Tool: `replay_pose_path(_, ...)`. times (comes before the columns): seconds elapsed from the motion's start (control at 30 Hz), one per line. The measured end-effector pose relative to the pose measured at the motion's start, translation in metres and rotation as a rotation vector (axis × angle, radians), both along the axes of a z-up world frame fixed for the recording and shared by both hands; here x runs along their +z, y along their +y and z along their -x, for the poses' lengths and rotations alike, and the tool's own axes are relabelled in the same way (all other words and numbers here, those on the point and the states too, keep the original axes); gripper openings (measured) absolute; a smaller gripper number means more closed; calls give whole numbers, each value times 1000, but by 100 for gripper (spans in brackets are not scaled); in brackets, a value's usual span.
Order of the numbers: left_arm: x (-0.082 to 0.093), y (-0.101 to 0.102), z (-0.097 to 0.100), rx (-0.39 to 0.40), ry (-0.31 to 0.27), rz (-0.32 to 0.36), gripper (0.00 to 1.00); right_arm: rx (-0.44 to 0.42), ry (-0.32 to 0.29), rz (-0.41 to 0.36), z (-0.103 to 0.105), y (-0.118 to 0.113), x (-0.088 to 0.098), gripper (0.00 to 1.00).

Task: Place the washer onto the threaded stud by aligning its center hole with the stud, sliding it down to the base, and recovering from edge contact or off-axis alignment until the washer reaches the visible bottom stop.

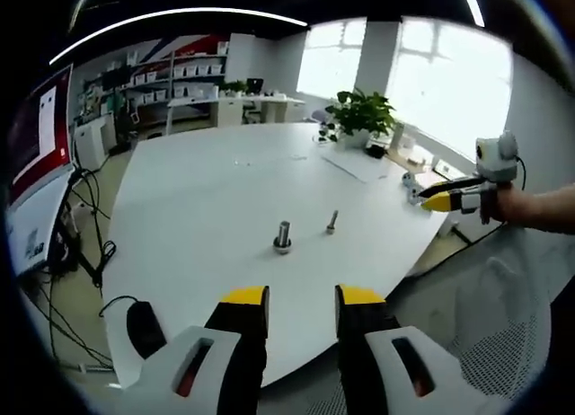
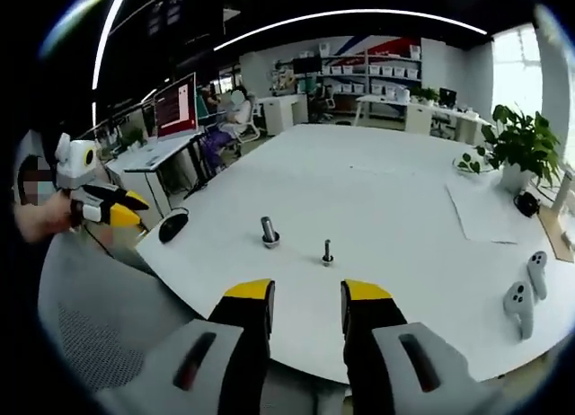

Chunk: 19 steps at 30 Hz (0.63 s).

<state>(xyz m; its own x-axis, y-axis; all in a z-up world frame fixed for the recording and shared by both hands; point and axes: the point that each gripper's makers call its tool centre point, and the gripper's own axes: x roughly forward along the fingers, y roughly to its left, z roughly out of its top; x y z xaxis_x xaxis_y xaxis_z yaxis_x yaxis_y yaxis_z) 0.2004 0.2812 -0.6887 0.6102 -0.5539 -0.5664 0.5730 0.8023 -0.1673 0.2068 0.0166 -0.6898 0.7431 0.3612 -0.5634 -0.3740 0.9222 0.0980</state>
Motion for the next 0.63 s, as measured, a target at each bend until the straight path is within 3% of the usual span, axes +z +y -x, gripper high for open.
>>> replay_pose_path(0.17,0,-2,0,-5,3,8,27,-18,-9,2,-1,-3,1,33)
replay_pose_path(0.63,0,2,-1,12,6,14,27,28,-7,34,0,3,-1,33)
